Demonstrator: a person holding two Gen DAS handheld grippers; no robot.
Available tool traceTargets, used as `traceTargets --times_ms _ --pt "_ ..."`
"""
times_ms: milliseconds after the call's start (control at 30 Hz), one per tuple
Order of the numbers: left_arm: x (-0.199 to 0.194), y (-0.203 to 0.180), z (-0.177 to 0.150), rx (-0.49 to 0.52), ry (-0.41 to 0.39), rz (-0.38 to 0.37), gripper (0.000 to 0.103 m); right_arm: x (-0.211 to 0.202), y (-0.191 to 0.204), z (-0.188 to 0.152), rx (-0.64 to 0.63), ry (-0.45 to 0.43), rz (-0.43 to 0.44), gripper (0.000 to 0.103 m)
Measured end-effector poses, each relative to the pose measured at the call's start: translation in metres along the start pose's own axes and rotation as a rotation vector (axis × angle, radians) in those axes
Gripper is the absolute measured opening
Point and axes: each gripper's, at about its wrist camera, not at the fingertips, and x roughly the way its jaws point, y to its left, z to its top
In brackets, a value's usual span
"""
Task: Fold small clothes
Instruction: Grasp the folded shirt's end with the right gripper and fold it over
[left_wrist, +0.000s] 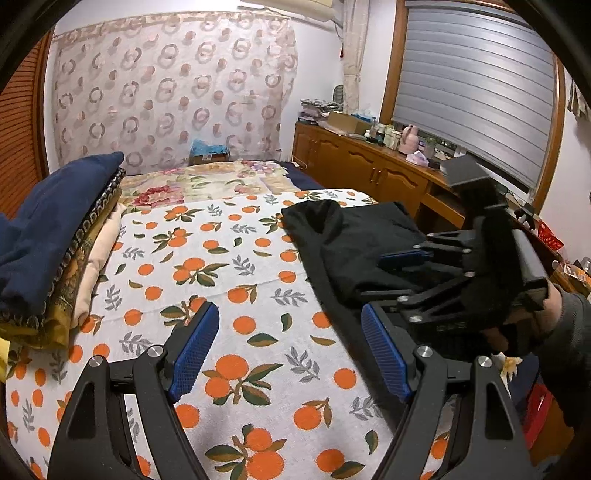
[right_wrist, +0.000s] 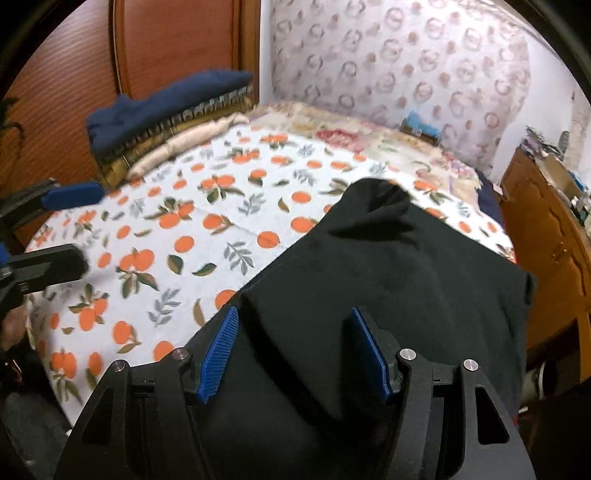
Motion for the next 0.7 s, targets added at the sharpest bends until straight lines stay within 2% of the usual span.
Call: traceTargets --times_ms 133,200,233,267,467,533,700 --pt "0.0 0.002 -0.003 -0.008 -0.009 0.007 0.08 0.019 -0.005 0.006 -0.008 0.047 -0.011 0.065" --pt "0.001 0.004 -0.004 -0.013 -0.008 0.001 0.08 0.022 -0.008 0.008 -0.008 0.049 -0.003 0.048" --pt "0.001 0.004 -0.005 -0.017 -0.007 -0.003 0.08 0.025 -0.008 0.009 -0.01 0.045 0.002 0.024" --pt "0.001 0.005 -0.005 -0.019 -0.007 -0.002 0.08 0.025 -0.01 0.01 -0.011 0.035 -0.001 0.013" --pt "0.001 0.006 -0.006 -0.031 -0.018 0.0 0.08 -0.029 -0.057 0.021 0.104 -0.148 -0.061 0.009" --pt "0.0 0.006 -0.006 -0.034 -0.022 -0.006 0.08 -0.036 -0.076 0.029 0.106 -0.165 -0.104 0.009" --pt "0.001 0.004 -0.005 -0.036 -0.016 -0.003 0.08 -0.032 -0.124 0.046 0.137 -0.132 -0.247 0.009"
